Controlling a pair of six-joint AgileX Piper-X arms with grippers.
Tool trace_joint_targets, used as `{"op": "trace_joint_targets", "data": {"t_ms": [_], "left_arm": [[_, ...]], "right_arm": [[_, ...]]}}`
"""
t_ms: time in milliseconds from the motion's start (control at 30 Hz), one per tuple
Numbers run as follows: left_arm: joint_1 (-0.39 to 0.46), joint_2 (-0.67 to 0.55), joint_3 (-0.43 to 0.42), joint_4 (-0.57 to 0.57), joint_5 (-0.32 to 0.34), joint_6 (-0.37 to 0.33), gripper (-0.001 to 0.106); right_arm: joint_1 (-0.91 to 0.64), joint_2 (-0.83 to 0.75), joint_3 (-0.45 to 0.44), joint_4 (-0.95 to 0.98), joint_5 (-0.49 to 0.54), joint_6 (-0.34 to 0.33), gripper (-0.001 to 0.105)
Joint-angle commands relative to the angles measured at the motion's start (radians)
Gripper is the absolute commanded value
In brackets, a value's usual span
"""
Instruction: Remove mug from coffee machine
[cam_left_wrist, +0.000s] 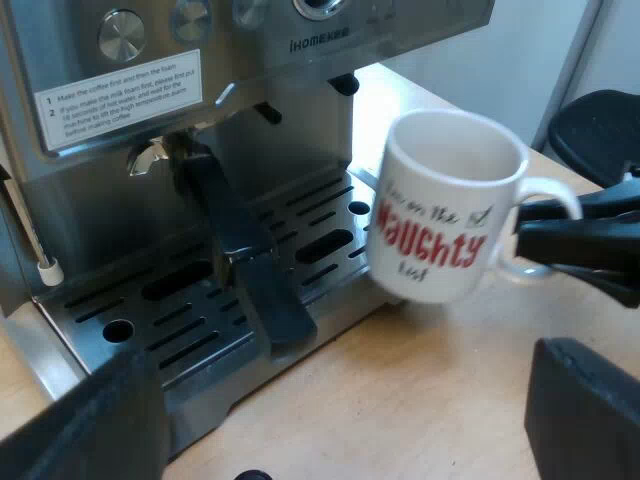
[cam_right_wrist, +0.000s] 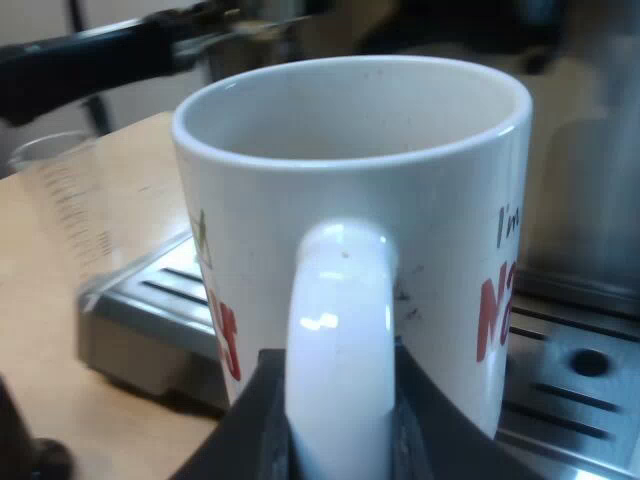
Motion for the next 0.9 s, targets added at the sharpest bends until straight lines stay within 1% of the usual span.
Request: {"op": "trace_joint_targets", "data": {"t_ms": [33,233,300,367,400,500,533,733,833,900], "left_arm": [[-0.005,0.001,-0.006,-0.017,0.015,0.002,0.087],[-0.005,0.001,-0.006,-0.017,0.015,0.002,0.087],[-0.005,0.001,-0.006,-0.017,0.015,0.002,0.087],[-0.005,0.001,-0.006,-0.017,0.015,0.002,0.087],[-0.005,0.001,-0.006,-0.017,0.015,0.002,0.087],[-0.005,0.001,-0.006,-0.017,0.015,0.002,0.087],[-0.005,0.001,-0.006,-0.017,0.015,0.002,0.087],[-0.005,0.001,-0.006,-0.017,0.015,0.002,0.087],[-0.005,0.001,-0.006,-0.017,0.015,0.002,0.087],[-0.005,0.001,-0.006,-0.017,0.015,0.002,0.087]], "right_arm": [[0.003,-0.056,0.012,-0.050,0.040,-0.003,0.000],[0.003,-0.154,0.024,0.102,0.105,-0.003,0.000],[0.003,-0.179,0.024,0.153,0.163,-0.003,0.000],[0.001,-0.191,0.024,0.171,0.193,-0.003,0.000],[0.000,-0.200,0.025,0.173,0.243,-0.003,0.000],[-0.005,-0.205,0.025,0.173,0.305,-0.003,0.000],[-0.011,-0.205,0.025,0.173,0.311,-0.003,0.000],[-0.133,-0.205,0.025,0.173,0.308,0.003,0.000],[-0.220,-0.205,0.025,0.173,0.246,0.022,0.000],[-0.280,-0.205,0.025,0.173,0.175,0.038,0.000]]}}
